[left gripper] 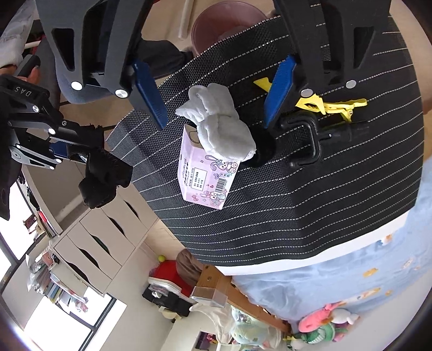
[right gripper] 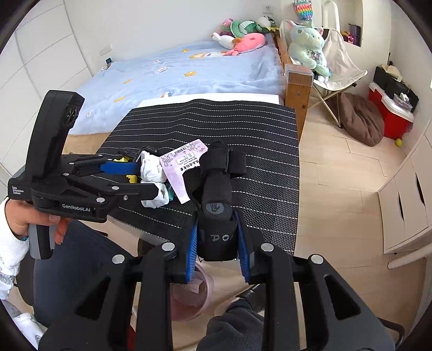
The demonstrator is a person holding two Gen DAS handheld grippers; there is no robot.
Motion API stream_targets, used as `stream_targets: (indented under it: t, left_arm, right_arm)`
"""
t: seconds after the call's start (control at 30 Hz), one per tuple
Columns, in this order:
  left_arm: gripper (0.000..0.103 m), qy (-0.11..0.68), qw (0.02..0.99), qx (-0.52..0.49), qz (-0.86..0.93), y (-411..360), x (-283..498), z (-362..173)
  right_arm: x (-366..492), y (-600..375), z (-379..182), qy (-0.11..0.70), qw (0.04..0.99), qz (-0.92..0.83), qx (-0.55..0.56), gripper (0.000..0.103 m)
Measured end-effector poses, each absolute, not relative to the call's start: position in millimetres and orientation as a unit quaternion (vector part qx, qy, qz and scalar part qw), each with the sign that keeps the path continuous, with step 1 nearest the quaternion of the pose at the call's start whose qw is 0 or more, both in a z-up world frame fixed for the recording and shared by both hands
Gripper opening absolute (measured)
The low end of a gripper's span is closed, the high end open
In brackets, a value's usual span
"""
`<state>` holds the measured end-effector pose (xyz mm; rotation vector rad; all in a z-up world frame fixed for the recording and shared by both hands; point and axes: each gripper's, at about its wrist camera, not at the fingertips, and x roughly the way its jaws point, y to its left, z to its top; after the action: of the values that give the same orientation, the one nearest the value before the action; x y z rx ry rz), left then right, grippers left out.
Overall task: Collect trash
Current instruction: 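Grasp the white cloth with the left gripper while the right gripper holds the glove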
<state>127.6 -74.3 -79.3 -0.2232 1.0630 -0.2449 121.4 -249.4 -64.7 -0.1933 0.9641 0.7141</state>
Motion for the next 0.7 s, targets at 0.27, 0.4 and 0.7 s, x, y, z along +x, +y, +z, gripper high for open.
stream_targets:
  t: [0.27,0.4,0.7]
  left_arm:
    - [0.034,0.506,0.848,-0.107,-0.114,-74.0,129.7,-82.2]
    - [0.031,0.502,0.851,-0.103,-0.115,-73.8,128.3,-79.7]
    - [0.030,0.485,0.861,-0.096,-0.119,-71.0,117.8,-63.9]
  right_arm:
    - [121.4,-249.0,-65.5,0.453,0.821,0.336,-0.092,0.026]
    - [121.1,-247.5,-66.4,0.452,0.820,0.338,-0.093,0.026]
    - [117.8,-239.4,-62.0,0.446,0.820,0.345,-0.098,0.026]
